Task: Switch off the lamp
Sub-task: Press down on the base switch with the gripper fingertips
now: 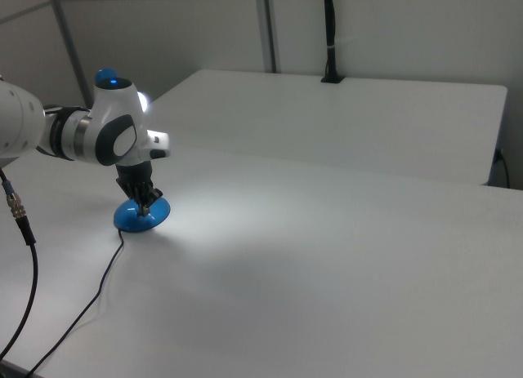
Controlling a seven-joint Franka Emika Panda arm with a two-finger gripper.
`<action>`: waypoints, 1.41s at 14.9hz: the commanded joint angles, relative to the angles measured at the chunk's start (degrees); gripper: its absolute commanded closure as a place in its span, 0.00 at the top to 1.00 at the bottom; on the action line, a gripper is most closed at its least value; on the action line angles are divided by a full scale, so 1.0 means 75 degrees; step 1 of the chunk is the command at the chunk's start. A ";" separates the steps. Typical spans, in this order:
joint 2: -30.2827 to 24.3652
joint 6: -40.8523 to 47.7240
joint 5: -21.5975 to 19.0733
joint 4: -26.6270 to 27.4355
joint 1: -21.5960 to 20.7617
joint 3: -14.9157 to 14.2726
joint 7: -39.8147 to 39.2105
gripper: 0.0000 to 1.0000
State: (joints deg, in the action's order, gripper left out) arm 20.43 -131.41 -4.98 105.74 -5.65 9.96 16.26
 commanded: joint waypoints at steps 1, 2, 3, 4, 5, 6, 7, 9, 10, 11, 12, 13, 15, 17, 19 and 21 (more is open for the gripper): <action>0.0030 -0.0244 -0.0051 0.0011 -0.0196 -0.0038 0.0352 0.00; 0.0030 -0.0244 -0.0051 0.0011 -0.0208 -0.0038 0.0364 0.00; 0.0041 -0.0244 -0.0051 0.0023 -0.0219 -0.0027 0.0364 0.00; 0.0042 -0.0256 -0.0063 0.0000 -0.0219 -0.0027 0.0364 0.00; 0.0053 -0.0256 -0.0063 0.0000 -0.0219 -0.0027 0.0364 0.00; 0.0065 -0.0256 -0.0063 -0.0012 -0.0254 -0.0015 0.0364 0.00; 0.0065 -0.0256 -0.0063 -0.0012 -0.0266 -0.0015 0.0364 0.00; 0.0088 -0.0349 -0.0075 -0.0024 -0.0266 -0.0015 0.0375 0.00; 0.0123 -0.0454 -0.0075 -0.0024 -0.0278 -0.0015 0.0375 0.00; 0.0135 -0.0536 -0.0075 -0.0024 -0.0278 -0.0015 0.0480 0.00; 0.0158 -0.0572 -0.0075 -0.0024 -0.0290 -0.0015 0.0574 0.00; 0.0217 -0.0584 -0.0075 -0.0024 -0.0313 -0.0015 0.0586 0.00; 0.0252 -0.0584 -0.0075 -0.0036 -0.0325 -0.0015 0.0586 0.00; 0.0276 -0.0584 -0.0063 -0.0036 -0.0325 -0.0015 0.0586 0.00; 0.0334 -0.0735 -0.0063 -0.0036 -0.0325 -0.0015 0.0586 0.00; 0.0393 -0.0877 -0.0063 -0.0012 -0.0371 -0.0015 0.0598 0.00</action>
State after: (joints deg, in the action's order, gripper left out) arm 21.91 -134.66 -4.98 105.65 -7.12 10.14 19.46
